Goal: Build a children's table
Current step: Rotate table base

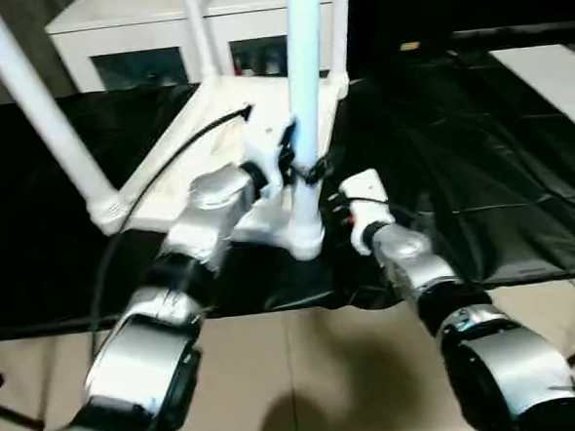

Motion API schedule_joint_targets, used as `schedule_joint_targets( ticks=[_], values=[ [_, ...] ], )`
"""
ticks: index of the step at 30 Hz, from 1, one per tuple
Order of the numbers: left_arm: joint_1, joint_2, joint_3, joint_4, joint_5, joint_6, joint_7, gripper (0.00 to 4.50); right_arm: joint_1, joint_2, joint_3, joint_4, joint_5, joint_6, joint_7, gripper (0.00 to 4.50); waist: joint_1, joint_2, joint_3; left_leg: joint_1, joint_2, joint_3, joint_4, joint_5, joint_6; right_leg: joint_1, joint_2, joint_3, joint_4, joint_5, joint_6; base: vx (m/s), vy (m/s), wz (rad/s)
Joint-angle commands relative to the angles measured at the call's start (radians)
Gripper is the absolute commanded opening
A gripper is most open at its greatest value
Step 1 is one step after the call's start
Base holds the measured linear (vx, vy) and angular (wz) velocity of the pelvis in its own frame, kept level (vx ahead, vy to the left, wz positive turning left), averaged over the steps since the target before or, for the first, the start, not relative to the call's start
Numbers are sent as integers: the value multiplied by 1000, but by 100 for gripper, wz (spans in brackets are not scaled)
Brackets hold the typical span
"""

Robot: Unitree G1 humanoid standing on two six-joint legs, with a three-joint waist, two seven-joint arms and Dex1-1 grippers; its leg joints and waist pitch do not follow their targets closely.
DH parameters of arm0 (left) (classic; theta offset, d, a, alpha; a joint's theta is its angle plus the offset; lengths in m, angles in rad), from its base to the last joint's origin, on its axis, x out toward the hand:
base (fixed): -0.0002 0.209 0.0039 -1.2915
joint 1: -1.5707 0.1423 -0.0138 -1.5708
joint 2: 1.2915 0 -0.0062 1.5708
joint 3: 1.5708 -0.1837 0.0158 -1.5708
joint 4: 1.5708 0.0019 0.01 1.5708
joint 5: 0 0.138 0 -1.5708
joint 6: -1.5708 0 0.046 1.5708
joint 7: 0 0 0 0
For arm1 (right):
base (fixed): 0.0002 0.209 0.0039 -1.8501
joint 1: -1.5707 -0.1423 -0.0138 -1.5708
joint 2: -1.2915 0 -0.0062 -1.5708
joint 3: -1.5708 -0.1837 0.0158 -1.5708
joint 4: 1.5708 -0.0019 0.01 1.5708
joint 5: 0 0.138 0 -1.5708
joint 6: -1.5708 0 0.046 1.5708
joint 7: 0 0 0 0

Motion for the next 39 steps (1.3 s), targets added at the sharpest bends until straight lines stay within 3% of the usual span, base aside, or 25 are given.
schedule_joint_targets(
  ticks=[1, 2, 4, 6, 8, 12, 13, 16, 17, 18, 20, 22, 25, 26, 27, 28, 30, 31, 32, 33, 34, 35, 36, 38, 39],
  values=[
    [-25, 4, 17, 47, 21, -27, 69, 444, 11, -18, -29, -40, 24, -21, -15, 350, 8, -7, -82, 22, 6, -3, -50, -172, 68, 57, -63, 27, -73, 118, -282, 0, 0, 0],
    [-36, 0, 17, 66, 31, -37, 102, 444, 20, -28, -39, -53, 32, -25, -16, 350, 10, -3, -84, 22, 7, -4, -50, -165, 70, 58, -65, 27, -71, 120, -281, 0, 0, 0],
    [-59, -13, 24, 111, 37, -57, 137, 444, 46, -44, -57, -91, 47, -34, -10, 350, 13, -4, -84, 22, 6, -3, -49, -160, 79, 55, -63, 25, -72, 125, -278, 0, 0, 0],
    [-89, -35, 44, 182, 47, -101, 187, 444, 91, -59, -60, -159, 55, -38, 13, 350, 18, 7, -85, 23, 6, -4, -47, -173, 82, 54, -63, 24, -75, 114, -272, 0, 0, 0],
    [-99, -44, 53, 206, 54, -127, 226, 444, 120, -65, -54, -204, 55, -40, 26, 350, 18, -4, -83, 21, 5, -5, -50, -185, 84, 57, -63, 24, -78, 100, -266, 0, 0, 0],
    [-101, -71, 106, 195, -12, -156, 180, 444, 185, -65, -35, -320, 61, -17, 71, 350, 18, 0, -80, 19, 3, -4, -51, -199, 89, 54, -66, 23, -88, 0, -264, 0, 0, 0],
    [-79, -89, 138, 149, -91, -153, 41, 444, 240, -63, -14, -424, 65, 15, 101, 350, 22, -1, -76, 19, 2, -3, -51, -196, 91, 53, -65, 24, -92, -14, -260, 0, 0, 0],
    [-25, -95, 157, 66, -171, -113, -125, 444, 308, -58, 10, -555, 77, 62, 128, 350, 34, -4, -78, 18, 10, -3, -55, -178, 101, 49, -67, 26, -89, -6, -264, 0, 0, 0],
    [107, -82, 146, -118, -245, -48, -215, 444, 380, -49, 39, -700, 99, 132, 154, 350, 37, -13, -79, 15, 18, -5, -58, -153, 117, 55, -69, 26, -79, 38, -275, 0, 0, 0],
    [107, -82, 146, -118, -245, -48, -215, 444, 380, -49, 39, -700, 99, 132, 154, 350, 34, -7, -81, 6, 15, -3, -54, -119, 147, 49, -64, 26, -71, 92, -280, 0, 0, 0],
    [176, -69, 133, -208, -250, -15, -187, 444, 410, -47, 50, -757, 98, 153, 150, 350, 29, -5, -85, 15, 16, -1, -52, -140, 149, 42, -60, 25, -74, 89, -278, 0, 0, 0],
    [249, -46, 119, -302, -239, 14, -137, 444, 430, -42, 52, -799, 100, 171, 139, 350, 26, -3, -84, 17, 16, -2, -54, -174, 134, 40, -62, 27, -81, 27, -260, 0, 0, 0],
    [450, 4, 166, -555, -204, 76, 12, 444, 487, -25, 55, -922, 88, 233, 98, 350, 18, -4, -76, 17, 24, -4, -70, -218, 88, 32, -60, 28, -87, -63, -210, 0, 0, 0],
    [505, 19, 189, -625, -186, 104, 24, 444, 508, -24, 60, -971, 87, 264, 94, 350, 15, -20, -73, 16, 24, -1, -73, -223, 77, 29, -57, 30, -91, -83, -194, 0, 0, 0],
    [546, 30, 210, -670, -164, 132, 46, 444, 525, -21, 61, -1008, 91, 285, 92, 350, 17, -13, -73, 15, 24, -3, -74, -222, 70, 31, -59, 30, -90, -95, -185, 0, 0, 0],
    [552, 31, 213, -676, -160, 135, 49, 444, 528, -21, 61, -1013, 92, 288, 91, 350, 18, -23, -71, 16, 22, -1, -76, -225, 59, 28, -59, 33, -93, -132, -164, 0, 0, 0],
    [636, 30, 301, -744, -128, 133, 139, 444, 565, -9, 55, -1083, 101, 331, 67, 350, 17, -22, -67, 20, 24, 0, -82, -249, 34, 20, -57, 36, -102, -178, -136, 0, 0, 0],
    [675, 24, 348, -766, -119, 117, 185, 444, 579, -2, 48, -1105, 105, 339, 52, 350, 15, -35, -67, 19, 23, -2, -84, -254, 20, 22, -55, 36, -99, -178, -123, 0, 0, 0],
    [696, 27, 355, -786, -116, 115, 202, 444, 588, -1, 47, -1118, 106, 343, 46, 350, 17, -31, -63, 22, 21, 0, -87, -271, 7, 14, -54, 37, -108, -197, -107, 0, 0, 0],
    [754, 40, 333, -843, -114, 127, 210, 444, 603, 1, 42, -1135, 109, 348, 37, 350, 15, -52, -64, 24, 23, 1, -87, -278, 4, 14, -53, 38, -109, -197, -102, 0, 0, 0],
    [764, 43, 328, -853, -113, 134, 213, 444, 604, 1, 41, -1137, 109, 348, 36, 350, 20, -39, -66, 24, 27, -4, -92, -273, -5, 15, -56, 38, -103, -174, -98, 0, 0, 0],
    [820, 46, 300, -900, -77, 166, 251, 444, 607, 3, 34, -1119, 105, 336, 28, 350, 17, -45, -65, 27, 29, -4, -96, -295, -13, 13, -51, 37, -102, -161, -95, 0, 0, 0],
    [848, 40, 291, -931, -59, 211, 283, 444, 608, 2, 33, -1111, 97, 332, 21, 350, 16, -44, -64, 31, 29, -5, -99, -332, -20, 15, -52, 36, -105, -185, -90, 0, 0, 0],
    [865, 29, 289, -951, -47, 236, 308, 444, 607, 1, 31, -1106, 93, 326, 17, 350, 13, -48, -51, 65, 25, -4, -106, -536, -41, 9, -48, 34, -131, -392, -60, 0, 0, 0],
    [886, -2, 291, -991, -37, 275, 335, 444, 609, 7, 24, -1114, 99, 349, 11, 350, 11, -57, -46, 73, 22, -3, -106, -576, -38, 9, -45, 30, -141, -448, -54, 0, 0, 0]
  ],
)
